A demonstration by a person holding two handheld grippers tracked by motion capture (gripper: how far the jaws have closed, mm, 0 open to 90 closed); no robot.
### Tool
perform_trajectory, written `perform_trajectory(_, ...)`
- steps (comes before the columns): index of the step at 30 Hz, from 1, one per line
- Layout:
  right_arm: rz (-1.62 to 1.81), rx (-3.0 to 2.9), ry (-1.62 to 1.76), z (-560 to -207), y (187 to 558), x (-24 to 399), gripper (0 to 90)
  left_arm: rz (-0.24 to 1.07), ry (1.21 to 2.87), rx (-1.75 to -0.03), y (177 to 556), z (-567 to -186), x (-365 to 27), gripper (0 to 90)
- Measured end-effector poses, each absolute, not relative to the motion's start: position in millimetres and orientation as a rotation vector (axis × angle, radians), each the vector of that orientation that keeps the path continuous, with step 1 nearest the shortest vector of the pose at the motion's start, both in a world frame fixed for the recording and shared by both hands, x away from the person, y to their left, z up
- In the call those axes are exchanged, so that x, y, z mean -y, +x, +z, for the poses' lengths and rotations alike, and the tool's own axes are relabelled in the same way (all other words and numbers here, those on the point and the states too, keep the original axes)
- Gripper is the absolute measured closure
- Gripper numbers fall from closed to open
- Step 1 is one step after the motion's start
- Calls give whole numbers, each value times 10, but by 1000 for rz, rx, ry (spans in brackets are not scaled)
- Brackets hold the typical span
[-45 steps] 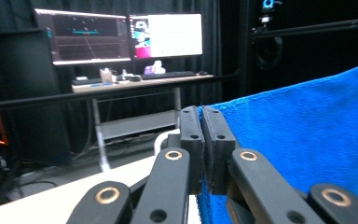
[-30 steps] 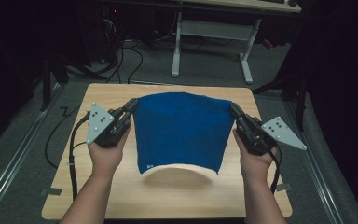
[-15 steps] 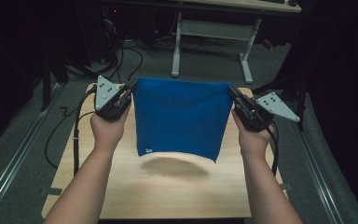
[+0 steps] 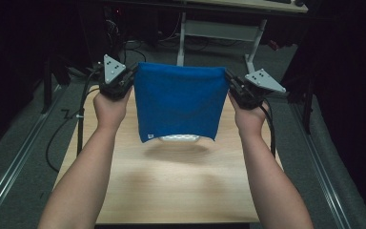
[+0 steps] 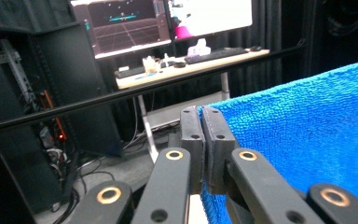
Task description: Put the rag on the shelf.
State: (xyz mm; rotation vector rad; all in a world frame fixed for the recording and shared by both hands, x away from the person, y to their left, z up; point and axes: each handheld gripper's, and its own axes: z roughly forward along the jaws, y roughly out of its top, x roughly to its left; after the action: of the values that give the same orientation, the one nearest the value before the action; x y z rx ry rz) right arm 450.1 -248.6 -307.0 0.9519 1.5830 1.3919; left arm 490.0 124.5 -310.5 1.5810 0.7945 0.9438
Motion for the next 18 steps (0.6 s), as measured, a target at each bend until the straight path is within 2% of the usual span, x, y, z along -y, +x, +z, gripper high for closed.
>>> perform_trajectory(11,1364,-1630,1038,-3140,4943,2516,883,941,1665,-849,5223,-3204,-1177,885)
perform_trajectory(18,1304,-1687,1076,-3379,5112,2518,882,878,1744,-902,5368,-3499,-1141,884)
